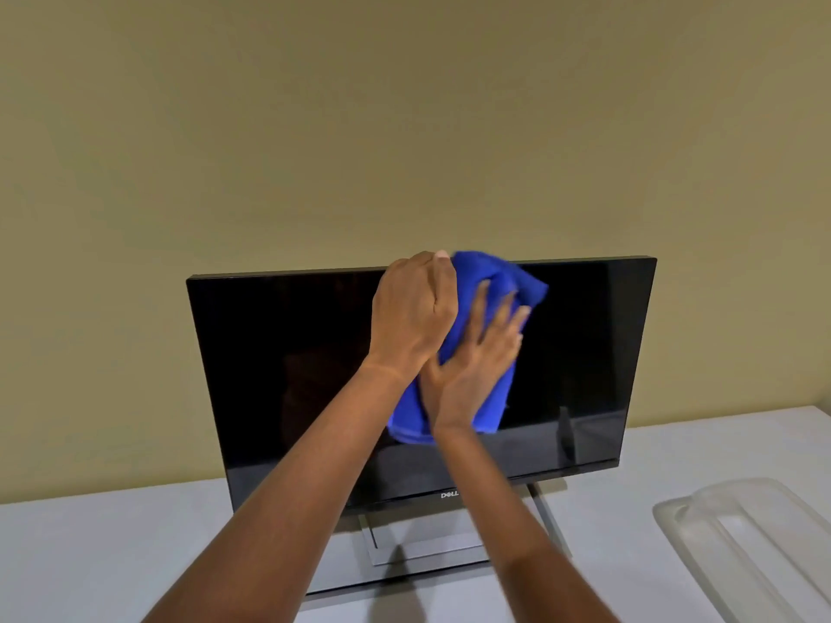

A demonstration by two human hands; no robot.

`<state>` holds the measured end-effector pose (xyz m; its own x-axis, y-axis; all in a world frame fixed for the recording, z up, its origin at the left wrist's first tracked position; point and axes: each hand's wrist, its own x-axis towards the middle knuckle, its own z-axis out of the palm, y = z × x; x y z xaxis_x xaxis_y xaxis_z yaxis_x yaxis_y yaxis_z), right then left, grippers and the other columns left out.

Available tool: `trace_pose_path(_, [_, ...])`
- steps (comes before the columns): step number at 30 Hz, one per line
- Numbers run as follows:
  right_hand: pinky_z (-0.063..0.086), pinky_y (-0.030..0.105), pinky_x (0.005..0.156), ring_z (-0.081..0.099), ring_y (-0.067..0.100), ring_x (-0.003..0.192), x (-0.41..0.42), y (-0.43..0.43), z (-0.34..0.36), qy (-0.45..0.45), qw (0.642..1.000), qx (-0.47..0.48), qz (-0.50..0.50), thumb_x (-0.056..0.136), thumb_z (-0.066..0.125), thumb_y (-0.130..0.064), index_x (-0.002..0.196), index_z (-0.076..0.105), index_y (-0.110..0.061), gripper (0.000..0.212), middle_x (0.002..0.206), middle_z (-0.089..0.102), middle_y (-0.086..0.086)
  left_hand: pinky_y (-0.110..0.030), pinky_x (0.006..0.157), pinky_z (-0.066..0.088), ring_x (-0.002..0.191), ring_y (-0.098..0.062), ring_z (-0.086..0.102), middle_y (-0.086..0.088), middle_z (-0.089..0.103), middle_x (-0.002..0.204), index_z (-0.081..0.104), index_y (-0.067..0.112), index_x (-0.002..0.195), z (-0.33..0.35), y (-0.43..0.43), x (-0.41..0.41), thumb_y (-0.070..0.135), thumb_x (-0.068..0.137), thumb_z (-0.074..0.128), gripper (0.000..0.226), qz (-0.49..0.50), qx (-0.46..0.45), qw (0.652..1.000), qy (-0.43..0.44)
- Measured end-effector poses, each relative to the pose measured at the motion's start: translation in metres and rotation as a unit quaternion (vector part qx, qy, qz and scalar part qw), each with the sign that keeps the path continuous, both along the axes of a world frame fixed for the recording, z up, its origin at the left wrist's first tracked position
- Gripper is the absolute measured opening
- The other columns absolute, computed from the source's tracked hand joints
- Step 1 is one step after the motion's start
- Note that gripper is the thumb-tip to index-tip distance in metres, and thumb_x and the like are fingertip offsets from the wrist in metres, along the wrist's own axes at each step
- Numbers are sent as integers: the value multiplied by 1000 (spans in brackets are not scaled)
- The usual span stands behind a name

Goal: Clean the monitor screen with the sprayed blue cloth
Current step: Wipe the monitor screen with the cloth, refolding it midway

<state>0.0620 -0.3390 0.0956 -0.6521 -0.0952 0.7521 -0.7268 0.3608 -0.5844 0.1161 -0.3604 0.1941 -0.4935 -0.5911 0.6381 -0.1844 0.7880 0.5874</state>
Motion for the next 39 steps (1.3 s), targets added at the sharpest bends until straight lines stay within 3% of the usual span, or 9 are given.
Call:
trace_pose_path(7, [28, 60, 104, 28, 35, 133, -25, 29, -24, 171, 973, 154, 22, 81, 46, -41, 133, 40, -18, 58, 139, 46, 19, -40, 95, 47, 110, -27, 61, -12, 71, 110, 70, 10, 105, 6, -25, 27, 39, 88, 11, 67, -15, 14, 999, -38])
trace_pose_path(13, [22, 58, 112, 13, 39, 142, -87, 76, -14, -75, 996, 40, -7, 85, 36, -42, 143, 31, -11, 66, 153, 21, 17, -24, 89, 44, 103, -22, 64, -9, 72, 105, 69, 13, 108, -7, -50, 74, 33, 93, 15, 59, 47, -4, 999, -2])
trace_pose_path(16, [22, 54, 113, 13, 40, 142, -69, 62, -3, -97, 995, -2, -9, 87, 42, -37, 144, 28, -11, 63, 153, 20, 19, -28, 98, 42, 109, -21, 61, -7, 71, 110, 69, 10, 106, -11, -56, 90, 26, 94, 17, 56, 76, -15, 997, 11])
trace_pose_path(20, [28, 58, 107, 24, 44, 137, -1, 17, 3, -6, 998, 64, 16, 83, 45, -43, 138, 40, -11, 65, 147, 33, 23, -29, 111, 27, 115, -25, 56, -11, 67, 115, 66, 7, 112, -17, -57, 98, 20, 93, 17, 54, 103, -45, 994, -15])
trace_pose_path(25, [23, 53, 111, 21, 31, 140, 64, -17, -16, 197, 953, 204, 104, 75, 51, -46, 139, 37, -27, 68, 148, 35, 8, -28, 100, 36, 116, -27, 55, -12, 66, 117, 66, 6, 112, -17, -61, 110, 21, 92, 20, 52, 129, -49, 990, -16])
trace_pose_path(29, [20, 54, 109, 26, 29, 138, 31, 4, -22, 286, 916, 260, 106, 75, 51, -49, 137, 41, -28, 66, 146, 41, 4, -35, 98, 39, 115, -29, 55, -14, 66, 117, 65, 5, 113, -16, -72, 131, 23, 93, 20, 52, 163, -50, 985, -29])
trace_pose_path(32, [23, 57, 108, 27, 35, 137, -6, 30, -21, 204, 952, 224, 48, 74, 48, -47, 135, 45, -23, 66, 145, 42, 10, -40, 97, 41, 110, -31, 56, -15, 64, 115, 64, 7, 115, -19, -81, 150, 23, 93, 20, 51, 183, -53, 981, -30])
trace_pose_path(35, [23, 60, 108, 21, 43, 139, -37, 52, -18, -3, 994, 107, 0, 80, 46, -41, 140, 37, -14, 66, 150, 31, 17, -40, 92, 44, 110, -31, 55, -15, 55, 125, 58, 8, 122, -24, -81, 154, 27, 92, 21, 51, 174, -35, 984, -23])
trace_pose_path(39, [20, 55, 113, 13, 43, 141, -39, 46, -4, -152, 988, -22, -30, 84, 45, -36, 144, 27, -9, 68, 153, 20, 21, -24, 89, 37, 112, -24, 53, -9, 50, 130, 51, 6, 124, -30, -79, 150, 24, 97, 28, 40, 144, 20, 989, 17])
